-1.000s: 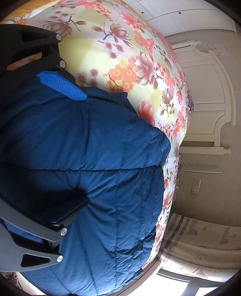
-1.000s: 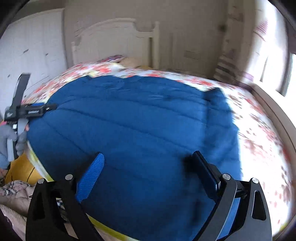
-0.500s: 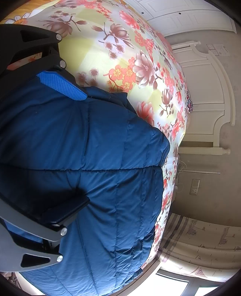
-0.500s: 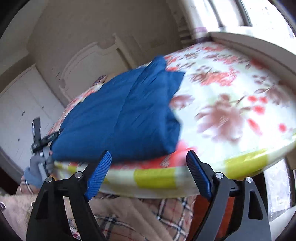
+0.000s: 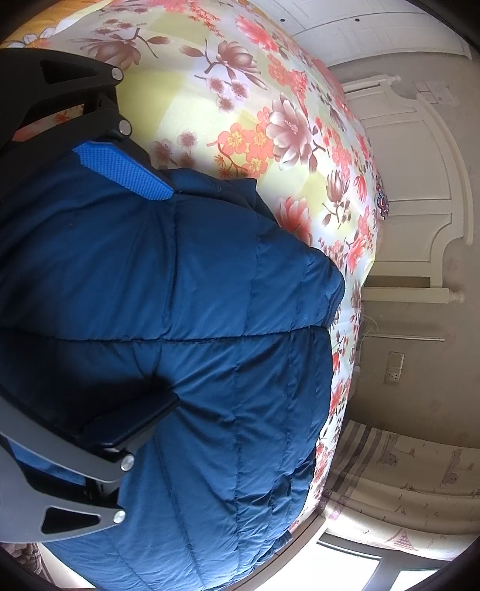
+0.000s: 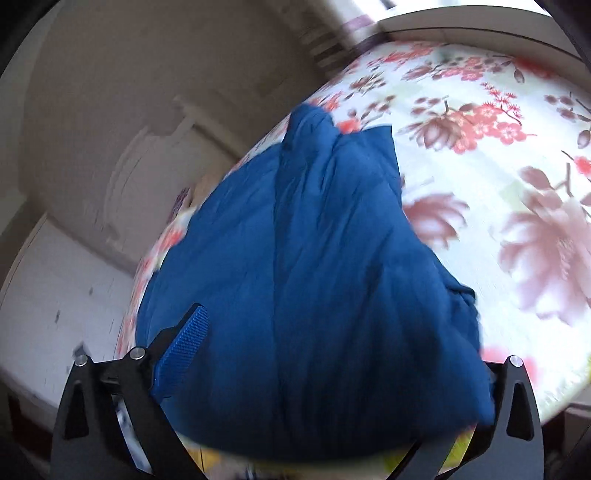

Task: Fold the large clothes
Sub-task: 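Grasp the folded jacket edge with the right gripper and lift it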

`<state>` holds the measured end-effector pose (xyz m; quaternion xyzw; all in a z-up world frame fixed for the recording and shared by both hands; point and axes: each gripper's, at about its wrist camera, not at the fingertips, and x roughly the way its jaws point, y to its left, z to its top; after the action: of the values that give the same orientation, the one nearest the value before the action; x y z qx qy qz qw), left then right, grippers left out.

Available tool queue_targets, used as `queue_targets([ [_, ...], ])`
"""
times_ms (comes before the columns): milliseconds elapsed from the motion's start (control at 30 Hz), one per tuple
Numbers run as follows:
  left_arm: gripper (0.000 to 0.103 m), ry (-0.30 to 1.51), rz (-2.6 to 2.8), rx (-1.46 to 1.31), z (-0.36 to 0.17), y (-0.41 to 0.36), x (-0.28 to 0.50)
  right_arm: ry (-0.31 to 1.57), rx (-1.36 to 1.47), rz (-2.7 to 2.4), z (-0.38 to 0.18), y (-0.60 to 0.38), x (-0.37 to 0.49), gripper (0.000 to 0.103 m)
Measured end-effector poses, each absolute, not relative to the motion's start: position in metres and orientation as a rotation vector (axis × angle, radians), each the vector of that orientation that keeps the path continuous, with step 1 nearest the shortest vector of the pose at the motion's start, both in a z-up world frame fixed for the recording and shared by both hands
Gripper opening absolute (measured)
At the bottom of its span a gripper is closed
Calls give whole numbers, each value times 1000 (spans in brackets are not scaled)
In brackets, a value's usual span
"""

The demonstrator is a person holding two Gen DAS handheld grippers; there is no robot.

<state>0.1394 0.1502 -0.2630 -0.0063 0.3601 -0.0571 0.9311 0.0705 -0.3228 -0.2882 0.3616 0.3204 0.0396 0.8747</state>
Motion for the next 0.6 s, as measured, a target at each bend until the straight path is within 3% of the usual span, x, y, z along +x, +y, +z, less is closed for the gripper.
queue_targets([
  [33,101,735,-118,-13,-264,151,140,654,759,63,-288,-319,76,94],
  [100,101,734,-116,-15,-264,150,140,617,798,71,-292,-318,79,60],
  [133,101,734,-117,-18,-264,150,140,574,843,112,-296,-322,77,57],
  [200,101,737,-119,-19,-264,149,139,519,918,171,-304,-333,67,39],
  [300,100,778,-97,-29,-254,144,137,432,985,235,-306,-346,47,32],
  [500,101,664,-194,41,-184,79,139,354,911,273,-280,-345,23,31],
  [600,101,700,-235,119,-173,27,178,319,848,281,-262,-340,14,31],
])
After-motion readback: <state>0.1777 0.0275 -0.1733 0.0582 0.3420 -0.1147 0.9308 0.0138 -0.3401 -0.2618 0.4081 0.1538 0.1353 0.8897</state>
